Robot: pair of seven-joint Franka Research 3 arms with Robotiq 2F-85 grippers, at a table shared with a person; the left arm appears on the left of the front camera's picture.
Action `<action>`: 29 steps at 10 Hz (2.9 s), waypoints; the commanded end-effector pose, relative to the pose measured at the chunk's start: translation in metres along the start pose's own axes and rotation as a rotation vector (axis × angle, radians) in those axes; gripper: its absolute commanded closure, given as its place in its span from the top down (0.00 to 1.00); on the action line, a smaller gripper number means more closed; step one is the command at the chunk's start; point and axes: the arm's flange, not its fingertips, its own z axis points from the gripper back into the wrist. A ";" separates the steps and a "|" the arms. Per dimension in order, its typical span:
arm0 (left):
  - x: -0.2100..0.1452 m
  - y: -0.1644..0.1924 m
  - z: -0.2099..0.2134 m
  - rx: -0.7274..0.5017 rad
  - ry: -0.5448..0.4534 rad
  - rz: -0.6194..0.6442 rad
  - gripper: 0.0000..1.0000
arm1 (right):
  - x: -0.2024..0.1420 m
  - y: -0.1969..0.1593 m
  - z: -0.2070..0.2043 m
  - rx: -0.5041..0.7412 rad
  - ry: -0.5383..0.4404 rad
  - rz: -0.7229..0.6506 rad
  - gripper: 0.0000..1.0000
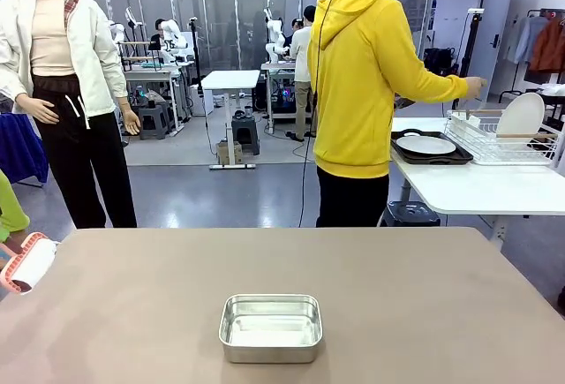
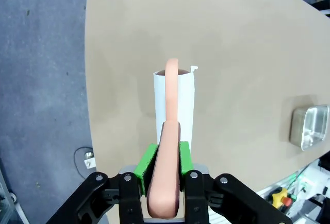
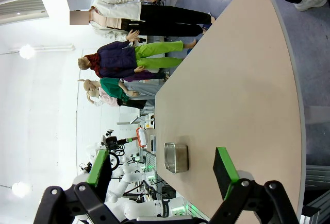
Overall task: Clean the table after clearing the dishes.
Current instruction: When the right (or left) Handle tray is removed, use the right hand (or left hand) to clean the right (or left) side of the table with the Lint Roller, then place the Lint Roller back on top of the Airtight Container.
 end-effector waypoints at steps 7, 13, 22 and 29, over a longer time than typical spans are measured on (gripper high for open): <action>0.004 0.003 0.004 0.017 -0.005 -0.013 0.22 | -0.001 0.003 0.000 0.001 -0.002 0.006 1.00; 0.046 -0.106 0.061 -0.053 -0.119 -0.540 0.22 | -0.001 0.003 0.000 0.001 -0.002 0.006 1.00; -0.014 -0.505 -0.062 -0.045 0.272 -1.584 0.22 | -0.001 0.003 0.000 0.001 -0.002 0.006 1.00; -0.014 -0.528 -0.165 -0.142 0.420 -1.580 0.22 | -0.001 0.003 0.000 0.001 -0.002 0.006 1.00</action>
